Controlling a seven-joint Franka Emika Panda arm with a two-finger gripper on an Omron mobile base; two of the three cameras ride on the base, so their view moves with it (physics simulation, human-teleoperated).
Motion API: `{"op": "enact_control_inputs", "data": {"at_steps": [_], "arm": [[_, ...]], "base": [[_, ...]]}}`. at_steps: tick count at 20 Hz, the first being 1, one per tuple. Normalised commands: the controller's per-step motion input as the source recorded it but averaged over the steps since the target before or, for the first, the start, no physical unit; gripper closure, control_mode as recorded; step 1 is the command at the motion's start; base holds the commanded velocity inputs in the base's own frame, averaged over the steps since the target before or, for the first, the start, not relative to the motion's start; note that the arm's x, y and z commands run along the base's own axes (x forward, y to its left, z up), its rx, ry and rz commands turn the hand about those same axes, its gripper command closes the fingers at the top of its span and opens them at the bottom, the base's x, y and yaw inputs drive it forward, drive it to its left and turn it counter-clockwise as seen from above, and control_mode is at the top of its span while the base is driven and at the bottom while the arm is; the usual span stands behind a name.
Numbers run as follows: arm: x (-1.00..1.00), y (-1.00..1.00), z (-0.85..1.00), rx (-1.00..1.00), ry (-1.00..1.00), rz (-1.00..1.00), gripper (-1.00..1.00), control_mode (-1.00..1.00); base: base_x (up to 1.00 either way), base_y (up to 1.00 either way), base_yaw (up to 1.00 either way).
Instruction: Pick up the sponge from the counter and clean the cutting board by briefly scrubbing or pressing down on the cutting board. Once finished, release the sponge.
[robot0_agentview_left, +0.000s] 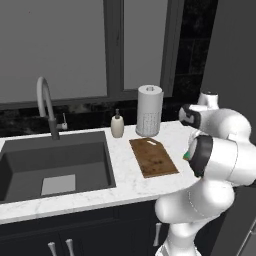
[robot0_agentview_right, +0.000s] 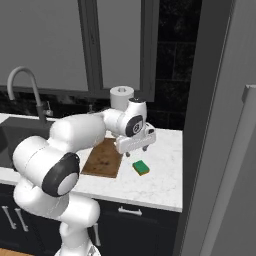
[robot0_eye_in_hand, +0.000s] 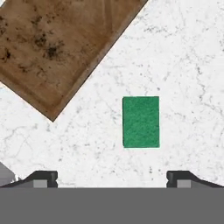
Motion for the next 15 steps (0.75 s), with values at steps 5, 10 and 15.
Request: {"op": "enact_control_inputs", "data": {"at_steps": [5,10,15], "arm": [[-0.55,0.01,0.23,0.0,-0.2,0.0,-1.0,-1.0],[-0.65,0.0,0.11,0.0,-0.23,0.0,-1.0,-1.0],[-0.53,0.01,0.17,0.0,-0.22,0.0,-1.0,-1.0]], "base": [[0.0,0.0,0.0],[0.0,0.0,0.0],[0.0,0.0,0.0]]}}
